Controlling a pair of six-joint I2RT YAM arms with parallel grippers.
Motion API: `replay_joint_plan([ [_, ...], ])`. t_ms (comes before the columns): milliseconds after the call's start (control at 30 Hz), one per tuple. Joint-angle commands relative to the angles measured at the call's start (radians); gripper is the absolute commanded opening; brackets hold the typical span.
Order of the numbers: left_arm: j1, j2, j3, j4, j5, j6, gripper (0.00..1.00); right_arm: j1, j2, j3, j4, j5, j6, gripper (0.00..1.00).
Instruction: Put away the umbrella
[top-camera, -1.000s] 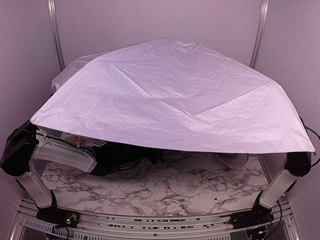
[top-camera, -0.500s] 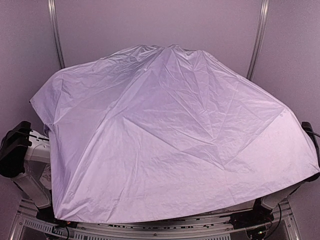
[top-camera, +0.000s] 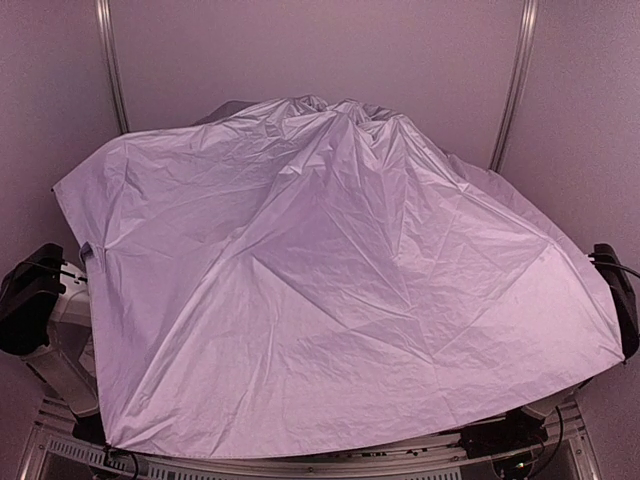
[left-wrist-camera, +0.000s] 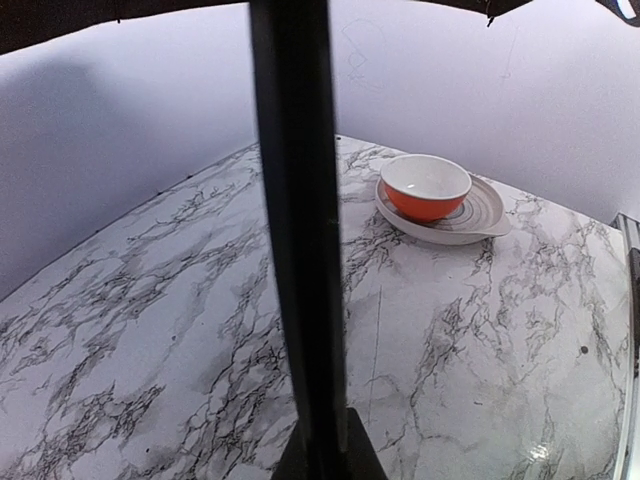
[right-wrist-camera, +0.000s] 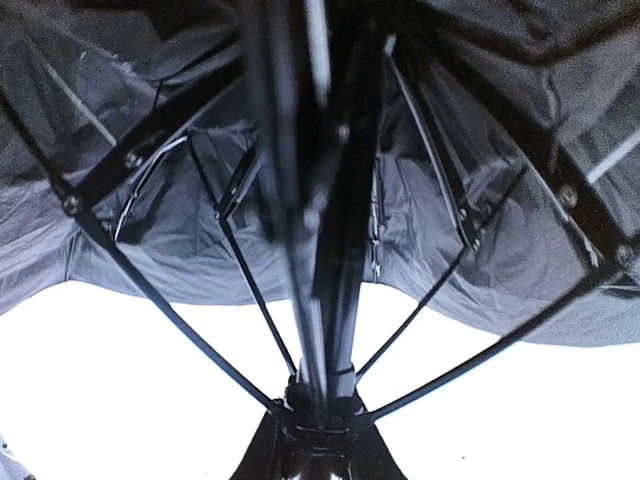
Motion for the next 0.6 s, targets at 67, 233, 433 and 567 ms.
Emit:
replay_joint_plan([
  [67,0.001,-0.072,0.112,0.499,-0.019,0.07,0.0,0.04,0.12,-0.078,-0.338,-0.033,-0.057,0.09],
  [233,0.0,-0.088,0.095,0.55,-0.01,0.062,0.0,0.041,0.134,-0.084,-0.353,-0.028,-0.05,0.08],
  [433,-0.001,-0.127,0.074,0.564,-0.014,0.082,0.0,0.041,0.161,-0.082,-0.377,-0.013,-0.065,0.08],
  [567,-0.001,-0.133,0.081,0.566,-0.014,0.101,0.0,0.044,0.189,-0.078,-0.38,-0.017,-0.054,0.08],
])
